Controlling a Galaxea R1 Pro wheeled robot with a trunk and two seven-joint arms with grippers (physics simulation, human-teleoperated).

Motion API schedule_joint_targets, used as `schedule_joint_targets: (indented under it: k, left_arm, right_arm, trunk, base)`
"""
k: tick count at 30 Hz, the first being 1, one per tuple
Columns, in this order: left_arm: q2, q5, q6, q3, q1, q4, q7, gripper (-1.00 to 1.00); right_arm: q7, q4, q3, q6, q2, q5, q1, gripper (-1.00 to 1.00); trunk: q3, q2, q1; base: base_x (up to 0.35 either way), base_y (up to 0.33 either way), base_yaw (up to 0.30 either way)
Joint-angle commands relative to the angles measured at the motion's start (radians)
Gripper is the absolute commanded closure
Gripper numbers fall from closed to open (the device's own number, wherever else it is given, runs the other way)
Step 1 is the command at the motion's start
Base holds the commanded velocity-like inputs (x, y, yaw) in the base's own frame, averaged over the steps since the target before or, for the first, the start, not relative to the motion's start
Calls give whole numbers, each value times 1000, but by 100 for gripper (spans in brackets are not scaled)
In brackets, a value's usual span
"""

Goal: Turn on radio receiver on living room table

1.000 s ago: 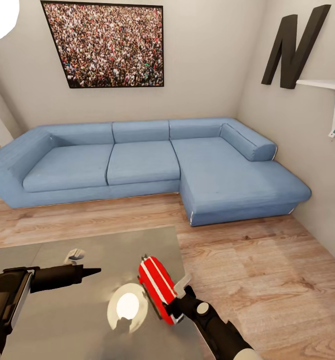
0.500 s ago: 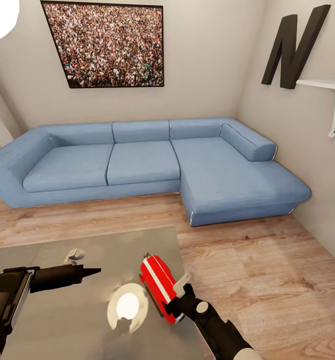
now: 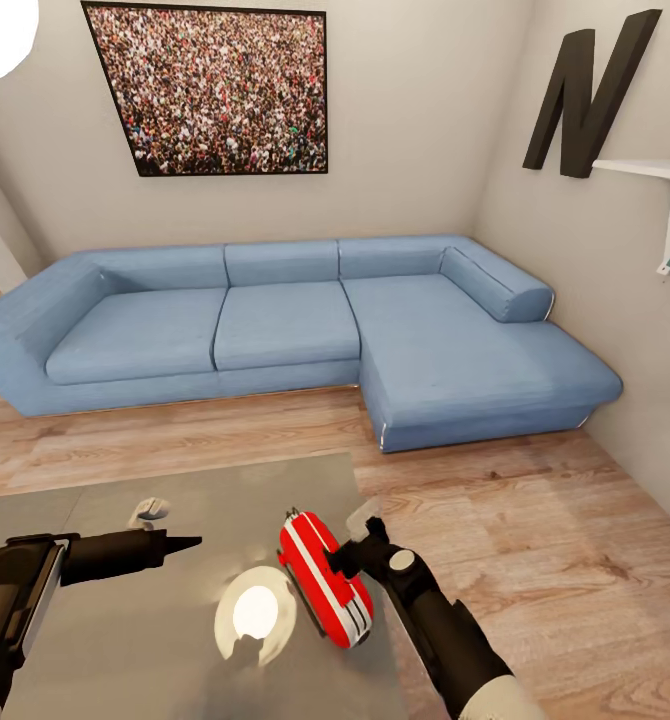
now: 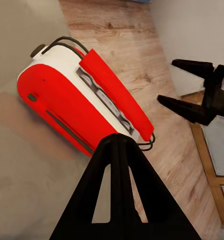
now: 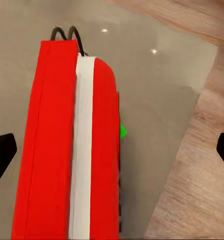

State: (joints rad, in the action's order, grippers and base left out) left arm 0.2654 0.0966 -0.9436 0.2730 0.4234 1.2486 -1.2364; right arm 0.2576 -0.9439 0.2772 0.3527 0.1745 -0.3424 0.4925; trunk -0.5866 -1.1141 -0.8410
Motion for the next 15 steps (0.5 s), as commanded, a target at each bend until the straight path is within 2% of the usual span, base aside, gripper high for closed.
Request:
schedule_joint_targets:
  k: [1, 6, 8, 10, 13, 15]
  left_arm:
    - [0, 0, 0, 0, 0, 0, 0, 100]
    - [0, 1, 0, 0, 0, 0, 0, 100]
    - [0, 2, 0, 0, 0, 0, 0, 100]
    - [0, 3, 0, -1, 0, 0, 0, 100]
    - [1, 4, 0, -1, 0, 0, 0, 100]
    - [0, 4, 0, -1, 0, 0, 0, 100]
  right_arm:
    - [11, -42, 0, 53, 0, 0, 0, -100]
    - [139, -292, 1, 308, -2, 0, -7, -100]
    - [161, -345, 1, 380, -4, -1, -22, -100]
    - [170, -367, 1, 427, -7, -5, -42, -100]
    - [175, -383, 1, 451, -16, -9, -66, -100]
    - [177, -414, 1, 458, -58, -10, -103, -100]
  trunk:
    - [0, 0, 0]
    - [0, 0, 0]
    - [0, 0, 0]
    - [0, 0, 0]
    - [0, 0, 0]
    - [0, 0, 0]
  base:
    - [0, 0, 0]
    - [0, 0, 0]
    - [0, 0, 0]
    - [0, 0, 0]
    - [0, 0, 0]
    - [0, 0, 0]
